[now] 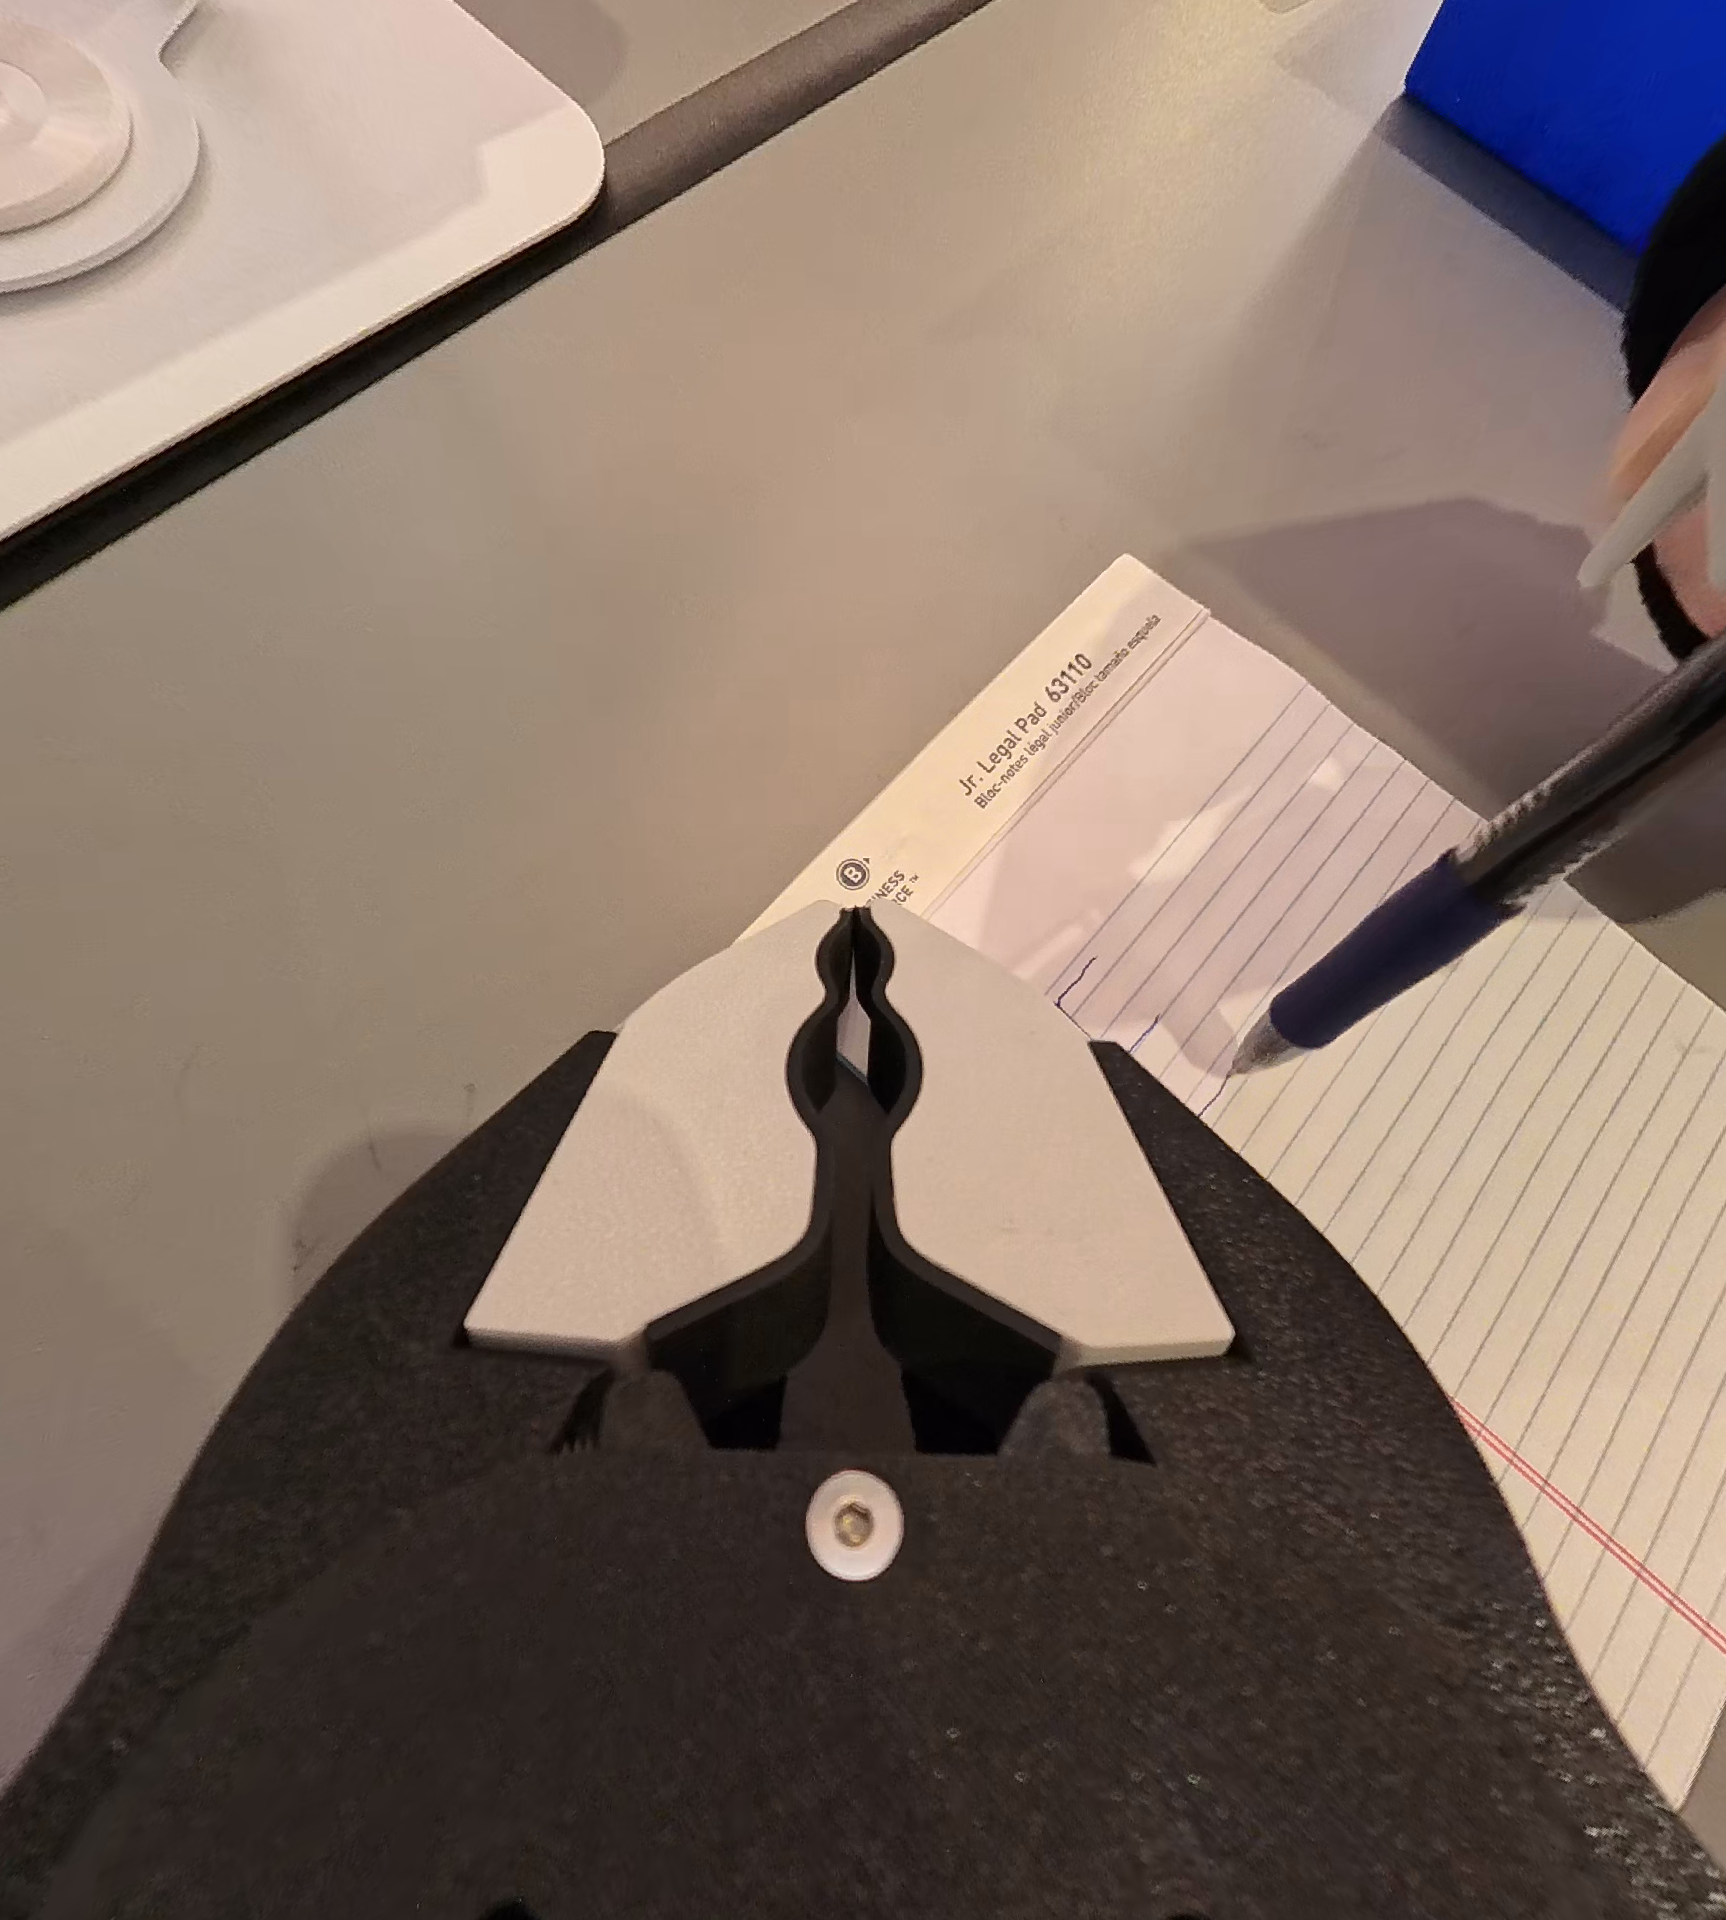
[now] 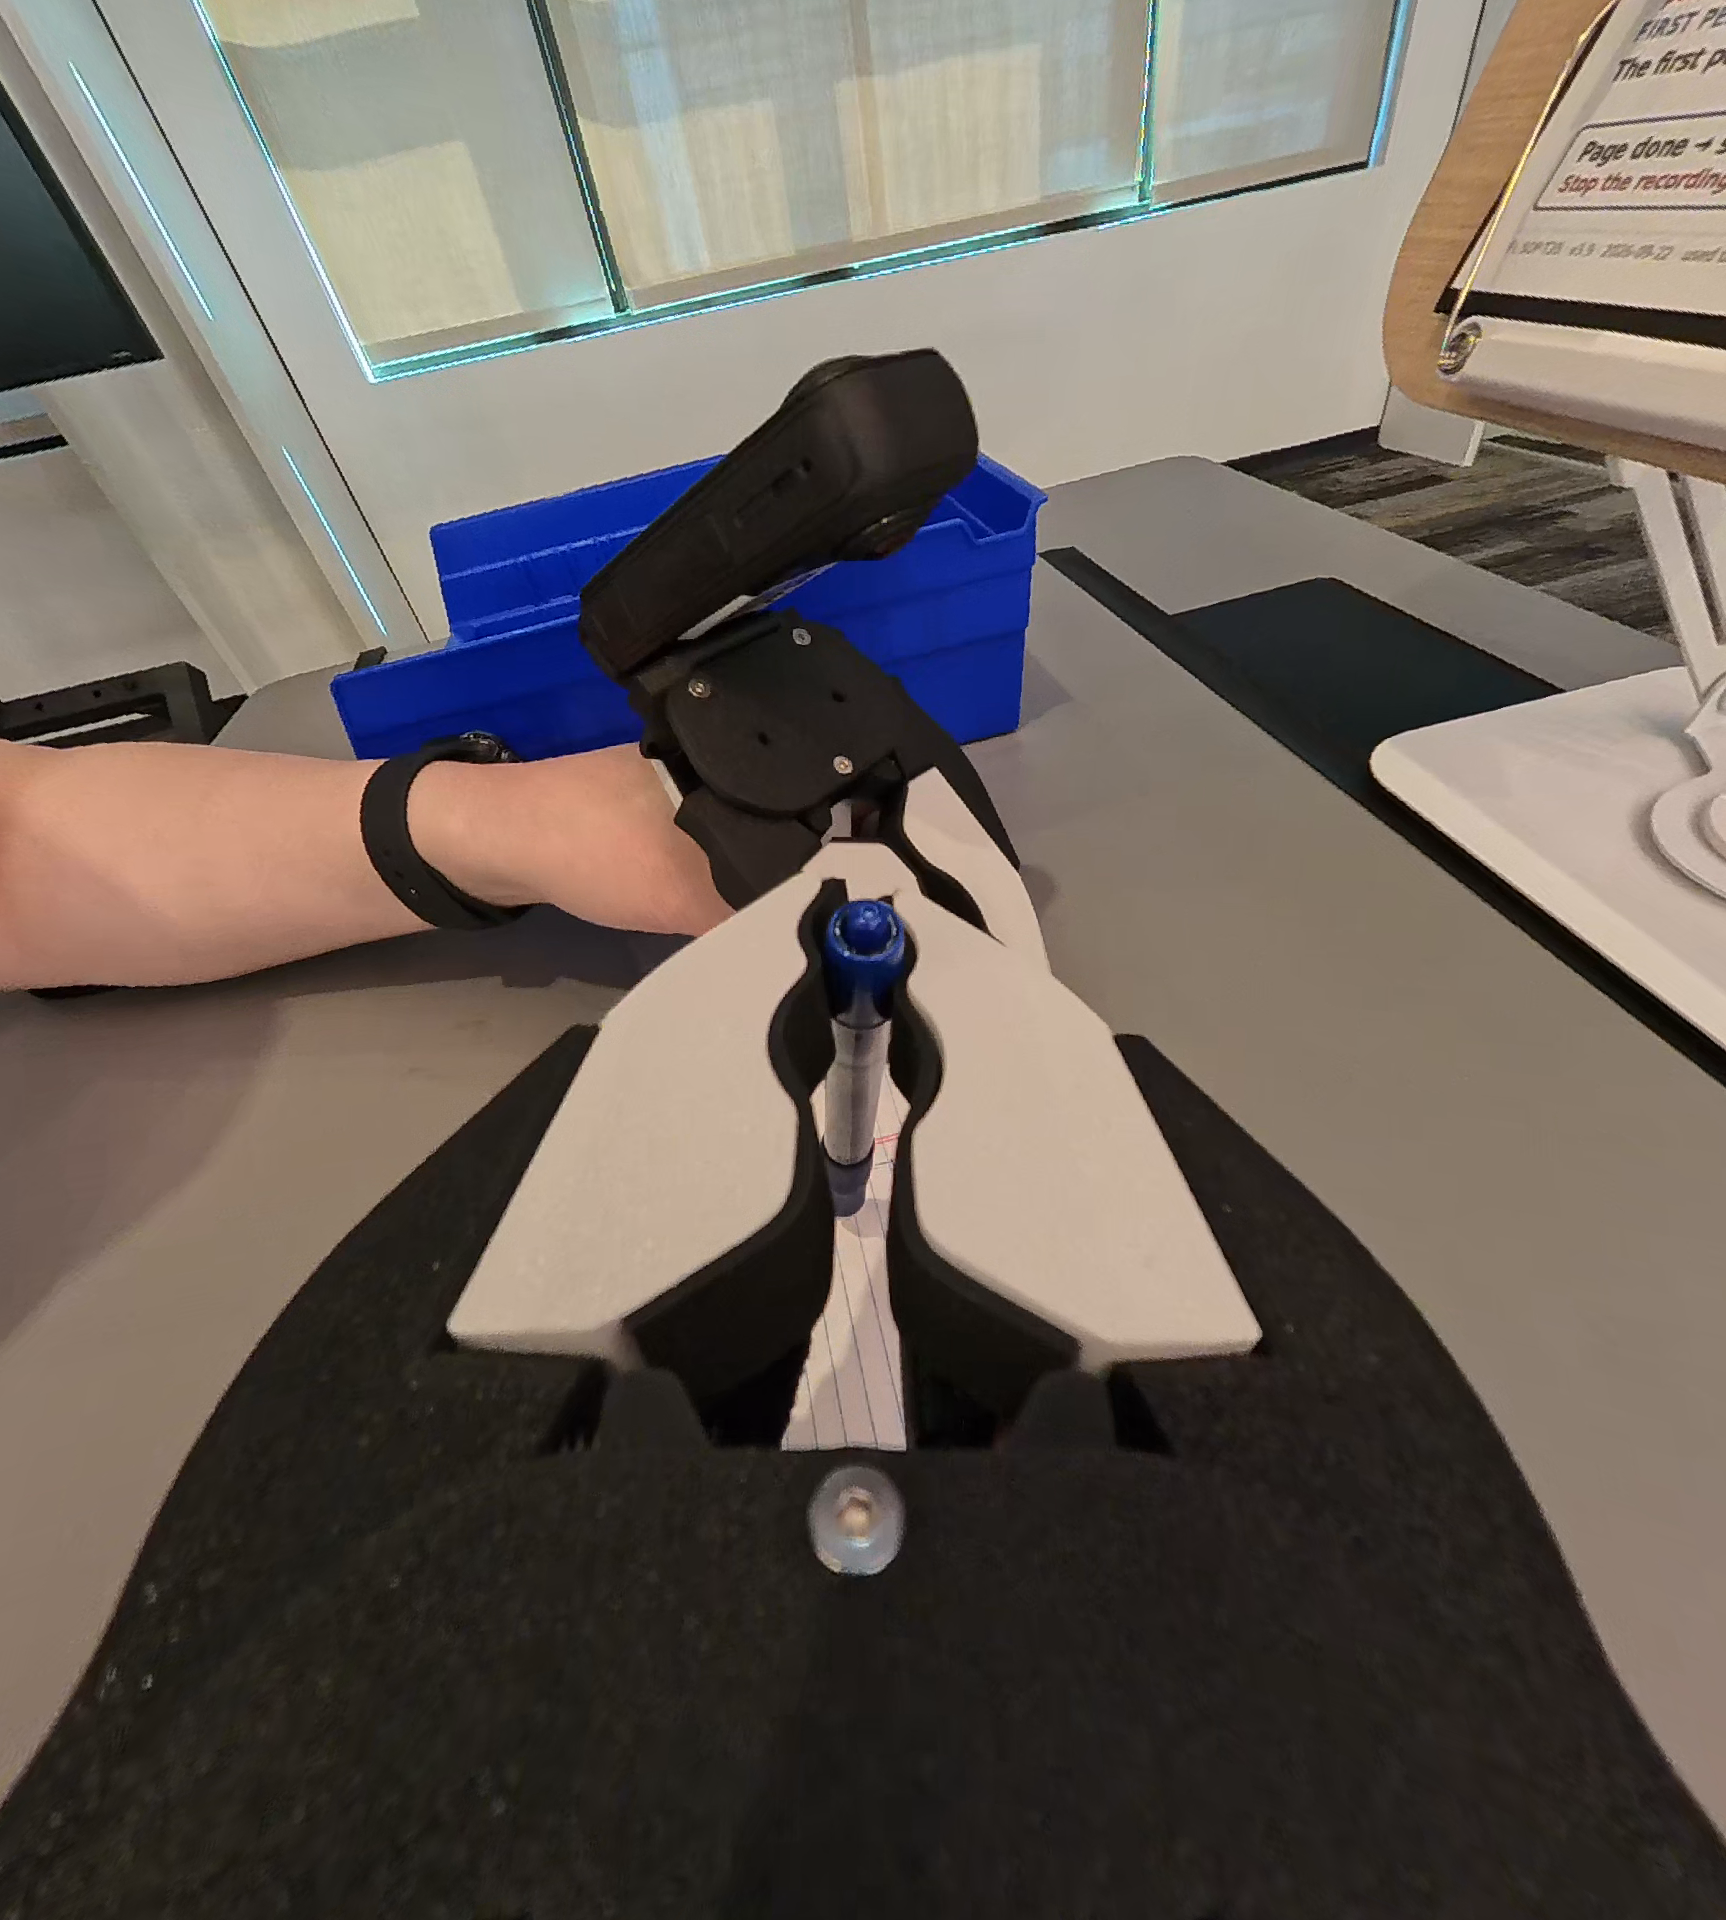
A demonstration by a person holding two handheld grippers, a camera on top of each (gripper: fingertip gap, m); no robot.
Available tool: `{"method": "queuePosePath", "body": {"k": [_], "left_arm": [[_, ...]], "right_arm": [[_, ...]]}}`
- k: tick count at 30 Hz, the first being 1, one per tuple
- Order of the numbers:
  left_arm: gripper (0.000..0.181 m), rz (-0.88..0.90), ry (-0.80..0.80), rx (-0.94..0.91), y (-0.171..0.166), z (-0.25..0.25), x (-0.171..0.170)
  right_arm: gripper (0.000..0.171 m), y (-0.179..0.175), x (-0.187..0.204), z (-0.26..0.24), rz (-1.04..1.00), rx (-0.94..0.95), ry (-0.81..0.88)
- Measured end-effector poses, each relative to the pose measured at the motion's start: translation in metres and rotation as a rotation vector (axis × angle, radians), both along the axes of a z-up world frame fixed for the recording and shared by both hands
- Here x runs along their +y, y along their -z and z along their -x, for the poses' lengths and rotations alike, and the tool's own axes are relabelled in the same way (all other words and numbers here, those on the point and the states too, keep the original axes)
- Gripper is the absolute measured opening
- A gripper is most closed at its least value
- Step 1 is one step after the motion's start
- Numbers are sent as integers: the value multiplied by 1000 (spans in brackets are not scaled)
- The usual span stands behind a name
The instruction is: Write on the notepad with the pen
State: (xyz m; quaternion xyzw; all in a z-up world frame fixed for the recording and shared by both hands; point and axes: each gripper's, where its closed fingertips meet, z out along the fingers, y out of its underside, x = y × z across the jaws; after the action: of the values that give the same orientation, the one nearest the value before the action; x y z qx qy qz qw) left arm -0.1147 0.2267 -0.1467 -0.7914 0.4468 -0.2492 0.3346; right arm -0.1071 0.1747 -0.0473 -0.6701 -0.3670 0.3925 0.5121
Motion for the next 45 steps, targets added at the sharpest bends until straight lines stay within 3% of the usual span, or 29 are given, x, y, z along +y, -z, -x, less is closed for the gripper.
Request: {"method": "queuePosePath", "body": {"k": [5,8,11,14,16,23,29,32,39,45], "left_arm": [[0,0,-1,-1,0,0,0],[0,34,-4,-28,-3,-1,-2],[5,9,43,-236,-47,-14,-9],[16,-38,186,-547,-115,-26,-35],[18,38,343,-674,-140,-31,-63],[50,173,643,-727,-147,-44,-124],[37,272,943,-657,-130,-43,-182],[10,256,1021,-636,-126,-41,-196],[9,109,935,-636,-132,-55,-189],[9,-97,659,-681,-150,-65,-151]], "right_arm": [[5,-1,-1,0,1,19,-8],[5,-27,-9,0,-38,131,-49],[5,-46,-12,-6,-82,104,-34],[5,-60,-26,-9,-36,94,-106],[5,-71,-38,-9,-3,106,-178],[5,-84,-74,-3,-31,44,-348],[5,-94,-107,3,-81,63,-536],[5,-97,-117,1,-105,67,-591],[6,-108,-118,1,-129,130,-590],[22,-122,-78,-1,-197,135,-275]]}}
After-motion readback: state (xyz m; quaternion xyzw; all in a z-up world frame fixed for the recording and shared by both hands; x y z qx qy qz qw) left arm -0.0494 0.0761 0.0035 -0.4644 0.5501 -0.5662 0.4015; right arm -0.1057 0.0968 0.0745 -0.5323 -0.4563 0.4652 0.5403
